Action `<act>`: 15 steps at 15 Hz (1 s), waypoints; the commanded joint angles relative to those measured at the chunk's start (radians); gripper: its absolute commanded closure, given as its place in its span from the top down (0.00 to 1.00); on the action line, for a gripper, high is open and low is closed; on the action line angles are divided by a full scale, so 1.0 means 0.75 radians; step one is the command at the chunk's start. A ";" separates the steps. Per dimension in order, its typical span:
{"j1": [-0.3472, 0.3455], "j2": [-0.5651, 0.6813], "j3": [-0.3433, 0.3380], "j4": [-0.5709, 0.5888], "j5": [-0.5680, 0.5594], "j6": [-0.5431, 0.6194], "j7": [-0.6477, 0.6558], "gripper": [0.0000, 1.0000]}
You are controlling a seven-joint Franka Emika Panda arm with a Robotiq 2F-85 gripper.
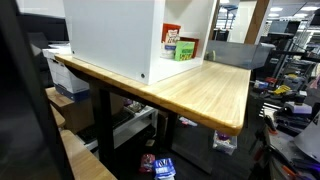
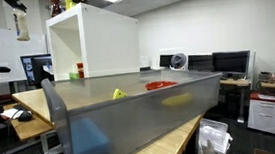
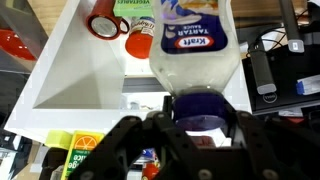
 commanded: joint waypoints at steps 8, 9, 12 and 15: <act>-0.003 0.026 0.010 0.049 -0.035 -0.026 0.037 0.19; -0.002 0.027 0.010 0.049 -0.034 -0.028 0.036 0.19; 0.021 0.017 -0.003 0.011 -0.019 -0.008 0.019 0.44; 0.021 0.017 -0.001 0.011 -0.019 -0.008 0.019 0.44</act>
